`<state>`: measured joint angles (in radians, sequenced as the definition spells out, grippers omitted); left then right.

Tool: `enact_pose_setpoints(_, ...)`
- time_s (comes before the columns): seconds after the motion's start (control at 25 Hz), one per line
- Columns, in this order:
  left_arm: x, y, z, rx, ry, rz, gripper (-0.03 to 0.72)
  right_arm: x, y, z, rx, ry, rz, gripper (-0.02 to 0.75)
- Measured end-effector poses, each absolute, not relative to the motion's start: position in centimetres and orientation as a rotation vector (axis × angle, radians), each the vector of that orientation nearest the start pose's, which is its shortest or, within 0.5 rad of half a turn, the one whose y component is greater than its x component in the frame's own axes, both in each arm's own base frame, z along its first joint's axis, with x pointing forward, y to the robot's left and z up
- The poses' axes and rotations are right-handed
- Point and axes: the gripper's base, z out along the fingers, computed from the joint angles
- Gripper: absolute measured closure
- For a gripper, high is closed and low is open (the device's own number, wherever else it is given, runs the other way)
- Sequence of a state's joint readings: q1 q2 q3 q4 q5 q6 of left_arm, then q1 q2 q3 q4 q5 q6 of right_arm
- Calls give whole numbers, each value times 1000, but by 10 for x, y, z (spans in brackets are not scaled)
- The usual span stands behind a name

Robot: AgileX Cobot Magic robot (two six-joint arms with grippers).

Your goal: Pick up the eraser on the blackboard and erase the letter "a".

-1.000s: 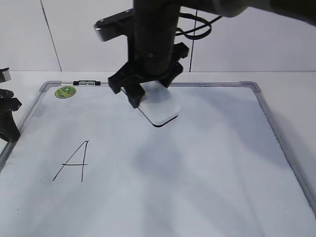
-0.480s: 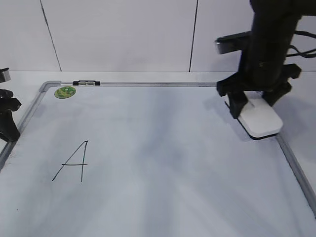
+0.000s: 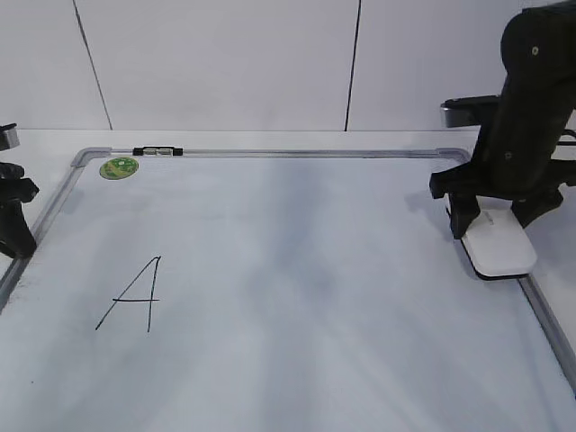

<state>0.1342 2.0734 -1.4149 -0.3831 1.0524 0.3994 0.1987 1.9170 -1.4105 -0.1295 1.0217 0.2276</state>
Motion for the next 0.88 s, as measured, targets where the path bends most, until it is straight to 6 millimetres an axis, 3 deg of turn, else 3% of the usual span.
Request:
enact_pose_setpoints(0.48, 391, 23, 149, 99, 3062, -509, 607, 385, 60, 189, -8, 2962, -108, 178)
enact_pose_setpoints(0.88, 391, 23, 149, 102, 3062, -509, 606, 387, 60, 189, -21, 2935, -118, 178)
